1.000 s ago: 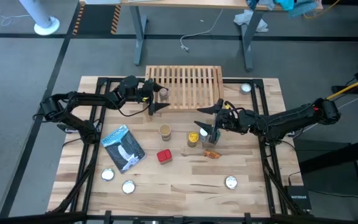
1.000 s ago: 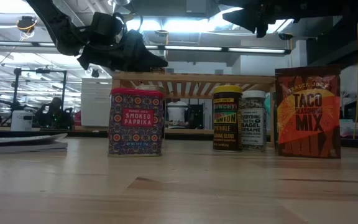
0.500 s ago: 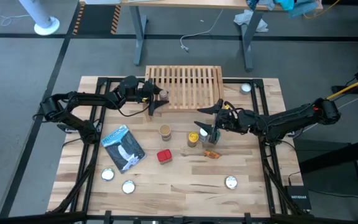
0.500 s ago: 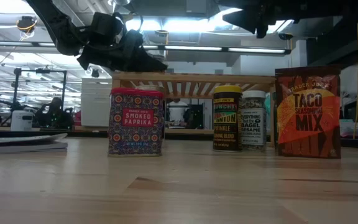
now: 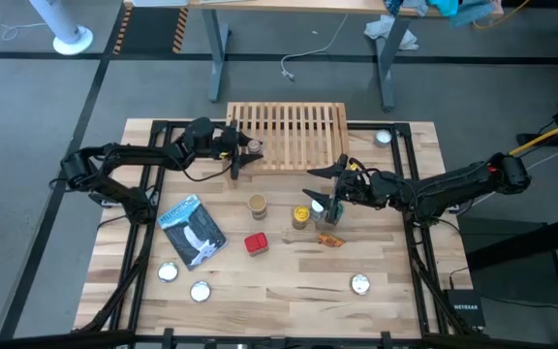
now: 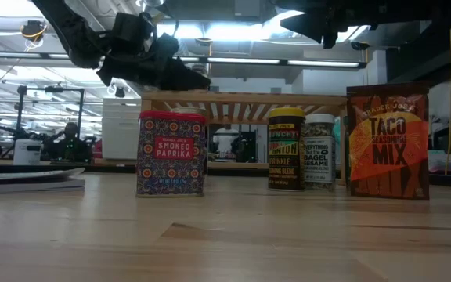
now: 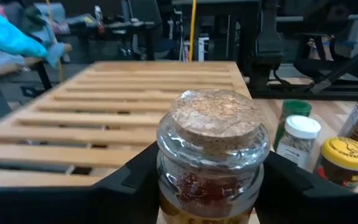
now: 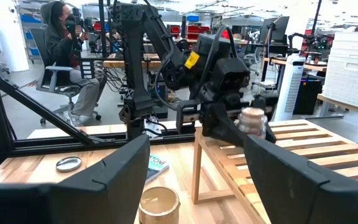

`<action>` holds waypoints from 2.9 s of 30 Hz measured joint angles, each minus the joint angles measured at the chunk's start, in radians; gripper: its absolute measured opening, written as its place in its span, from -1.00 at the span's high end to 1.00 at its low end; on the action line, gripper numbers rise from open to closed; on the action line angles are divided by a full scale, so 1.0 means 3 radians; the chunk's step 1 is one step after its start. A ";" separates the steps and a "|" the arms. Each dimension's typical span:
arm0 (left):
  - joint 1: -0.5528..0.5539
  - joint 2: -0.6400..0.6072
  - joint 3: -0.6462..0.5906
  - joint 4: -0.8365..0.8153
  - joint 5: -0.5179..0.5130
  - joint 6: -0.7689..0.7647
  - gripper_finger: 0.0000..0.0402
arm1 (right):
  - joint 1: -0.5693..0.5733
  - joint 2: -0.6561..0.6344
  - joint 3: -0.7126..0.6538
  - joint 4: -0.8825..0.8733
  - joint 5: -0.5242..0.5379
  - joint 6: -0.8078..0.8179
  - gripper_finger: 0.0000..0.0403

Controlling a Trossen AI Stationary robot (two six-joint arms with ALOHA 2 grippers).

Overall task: Shelf spices
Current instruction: Remove the transparent seasoning bottle from the shelf

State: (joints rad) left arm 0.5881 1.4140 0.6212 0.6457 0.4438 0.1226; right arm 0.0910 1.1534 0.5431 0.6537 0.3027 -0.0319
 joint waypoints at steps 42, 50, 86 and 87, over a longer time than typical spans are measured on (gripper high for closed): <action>-0.0180 -0.3939 -0.0137 -0.4149 -0.0533 -0.0712 0.12 | 0.0001 0.0000 0.0000 -0.0098 -0.0001 0.0001 -0.33; -0.0517 -0.3705 -0.0139 -0.4203 -0.0532 -0.0879 0.12 | 0.0001 0.0000 0.0000 -0.0095 -0.0001 0.0000 -0.33; -0.1977 -0.2018 -0.1659 -0.1459 -0.1296 -0.1774 0.12 | 0.0001 0.0000 0.0000 -0.0095 -0.0003 -0.0009 -0.33; -0.1997 -0.1943 -0.1659 -0.1409 -0.1308 -0.1783 0.12 | 0.0001 0.0000 0.0000 -0.0096 -0.0003 -0.0009 -0.33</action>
State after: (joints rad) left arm -0.0110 0.8309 0.1234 0.2231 0.0513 -0.4122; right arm 0.0914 1.1534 0.5430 0.6250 0.3019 -0.0347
